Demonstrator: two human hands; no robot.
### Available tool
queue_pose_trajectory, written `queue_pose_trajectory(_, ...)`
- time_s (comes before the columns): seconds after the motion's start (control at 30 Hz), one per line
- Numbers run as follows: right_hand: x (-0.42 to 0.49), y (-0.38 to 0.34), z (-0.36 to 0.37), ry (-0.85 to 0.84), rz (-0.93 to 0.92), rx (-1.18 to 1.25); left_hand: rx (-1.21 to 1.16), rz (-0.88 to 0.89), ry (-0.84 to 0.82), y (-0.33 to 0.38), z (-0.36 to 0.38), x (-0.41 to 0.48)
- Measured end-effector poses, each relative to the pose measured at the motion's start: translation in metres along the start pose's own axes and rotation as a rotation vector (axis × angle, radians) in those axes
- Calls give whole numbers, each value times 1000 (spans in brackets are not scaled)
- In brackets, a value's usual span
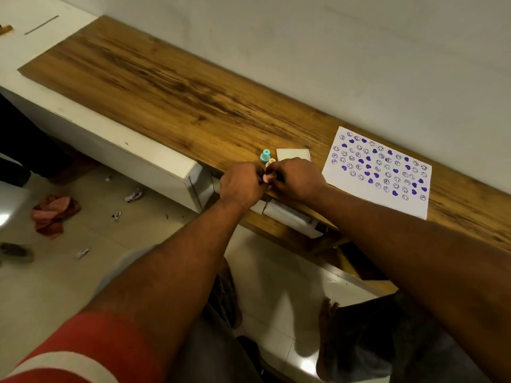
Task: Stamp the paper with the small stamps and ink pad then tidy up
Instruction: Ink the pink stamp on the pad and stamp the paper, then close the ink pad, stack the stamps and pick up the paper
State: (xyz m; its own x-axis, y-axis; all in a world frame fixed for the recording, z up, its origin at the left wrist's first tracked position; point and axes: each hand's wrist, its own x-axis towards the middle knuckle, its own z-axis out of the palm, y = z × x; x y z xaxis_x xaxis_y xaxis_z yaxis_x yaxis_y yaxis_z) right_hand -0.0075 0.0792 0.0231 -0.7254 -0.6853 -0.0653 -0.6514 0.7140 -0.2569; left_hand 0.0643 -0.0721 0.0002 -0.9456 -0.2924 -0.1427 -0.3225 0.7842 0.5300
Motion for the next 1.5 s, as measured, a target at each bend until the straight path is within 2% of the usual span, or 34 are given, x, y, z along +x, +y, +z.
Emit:
queue_pose_trajectory(0.2,11,-14,-9,-147,-81,-231,32,27,-17,-1,-1,4)
queue_pose_trajectory(0.4,16,-10,-19,-187,-219,-296,43,64,-37,-7,2,9)
queue_pose_trajectory(0.8,12,-1,-13,-104,-140,-120,-69,161,-71,-12,6,10)
queue_pose_trajectory(0.9,10,0,-18,-94,-204,-169,-35,166,-86,-10,5,12)
queue_pose_trajectory(1.03,8,-2,-20,-72,-403,-396,20,165,-123,-7,4,14)
queue_pose_trajectory(1.13,5,-3,-19,-87,-478,-509,40,169,-134,-5,4,16)
queue_pose_trajectory(1.37,-2,-5,-20,-110,-438,-488,50,166,-109,-5,5,17)
queue_pose_trajectory(1.5,-8,14,-25,-10,-403,-402,-55,135,-75,-9,6,15)
